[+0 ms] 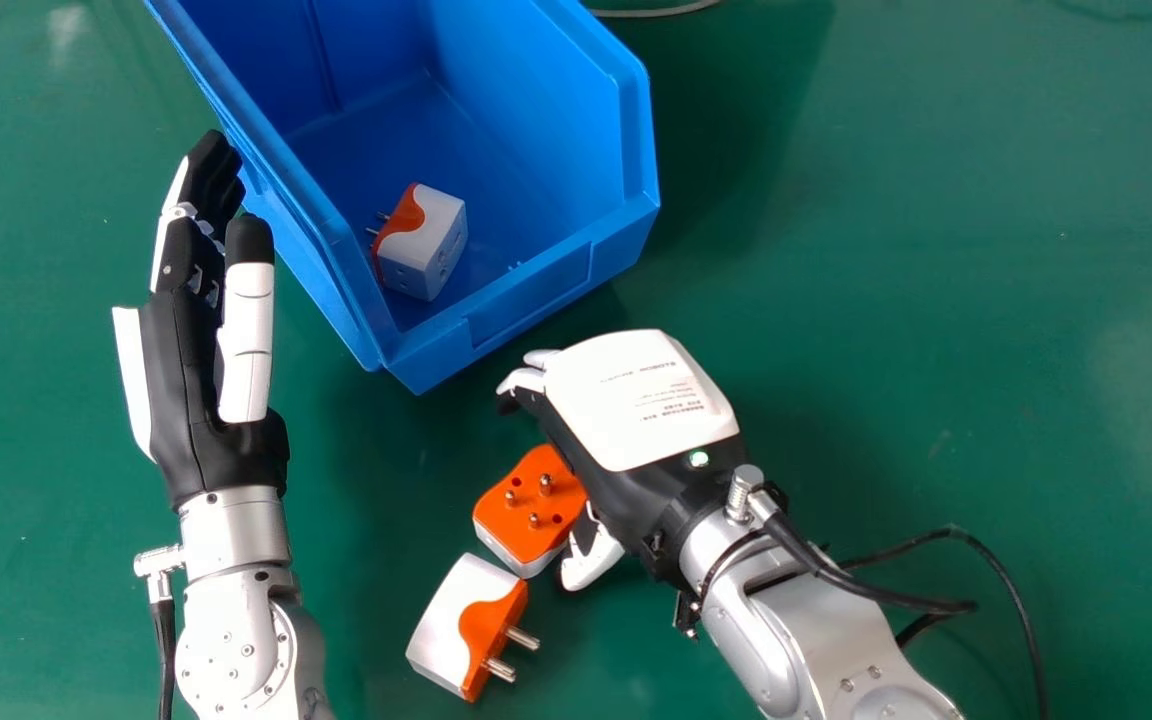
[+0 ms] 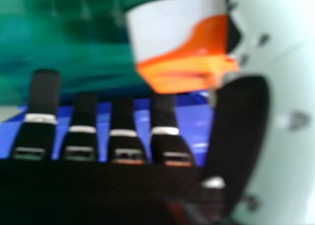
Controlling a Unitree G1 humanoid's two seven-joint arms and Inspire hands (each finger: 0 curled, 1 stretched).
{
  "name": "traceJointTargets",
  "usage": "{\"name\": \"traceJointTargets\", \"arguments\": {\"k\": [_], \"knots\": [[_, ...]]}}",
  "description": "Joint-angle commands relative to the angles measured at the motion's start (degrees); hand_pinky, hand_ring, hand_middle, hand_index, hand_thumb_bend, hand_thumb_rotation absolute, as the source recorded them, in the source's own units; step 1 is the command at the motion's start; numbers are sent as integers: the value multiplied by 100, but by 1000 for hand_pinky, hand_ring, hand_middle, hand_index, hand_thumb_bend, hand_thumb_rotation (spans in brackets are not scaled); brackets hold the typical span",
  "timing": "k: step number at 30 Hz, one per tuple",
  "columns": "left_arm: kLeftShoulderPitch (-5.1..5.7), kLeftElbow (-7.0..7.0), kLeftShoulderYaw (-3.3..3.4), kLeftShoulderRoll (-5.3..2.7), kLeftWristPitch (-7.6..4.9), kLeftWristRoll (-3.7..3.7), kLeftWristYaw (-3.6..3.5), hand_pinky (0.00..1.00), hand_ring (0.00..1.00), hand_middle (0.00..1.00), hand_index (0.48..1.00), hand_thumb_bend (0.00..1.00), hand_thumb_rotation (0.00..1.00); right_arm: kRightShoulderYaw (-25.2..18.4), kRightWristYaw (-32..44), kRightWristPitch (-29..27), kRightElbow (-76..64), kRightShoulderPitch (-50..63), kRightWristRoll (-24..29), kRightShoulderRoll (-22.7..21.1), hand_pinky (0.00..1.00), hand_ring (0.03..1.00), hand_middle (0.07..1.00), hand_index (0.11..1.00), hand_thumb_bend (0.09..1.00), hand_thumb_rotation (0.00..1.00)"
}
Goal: Pick all objects and put in blue box
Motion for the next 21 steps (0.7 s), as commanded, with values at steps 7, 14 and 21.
{"name": "traceJointTargets", "arguments": {"k": [7, 14, 21], "knots": [[-58, -49, -48, 11, -79, 97, 36, 915, 927, 911, 872, 789, 800, -120, -72, -352, -208, -6, 315, -76, 602, 832, 852, 754, 685, 6], [-51, -66, -64, 15, -50, 100, 40, 912, 925, 910, 870, 791, 800, -126, 119, -499, -296, -40, 470, -172, 585, 820, 843, 743, 605, 1], [-45, -78, -67, 15, -76, 99, 35, 915, 927, 911, 869, 794, 799, -139, 197, -488, -353, -19, 485, -166, 556, 774, 811, 700, 608, 0]]}}
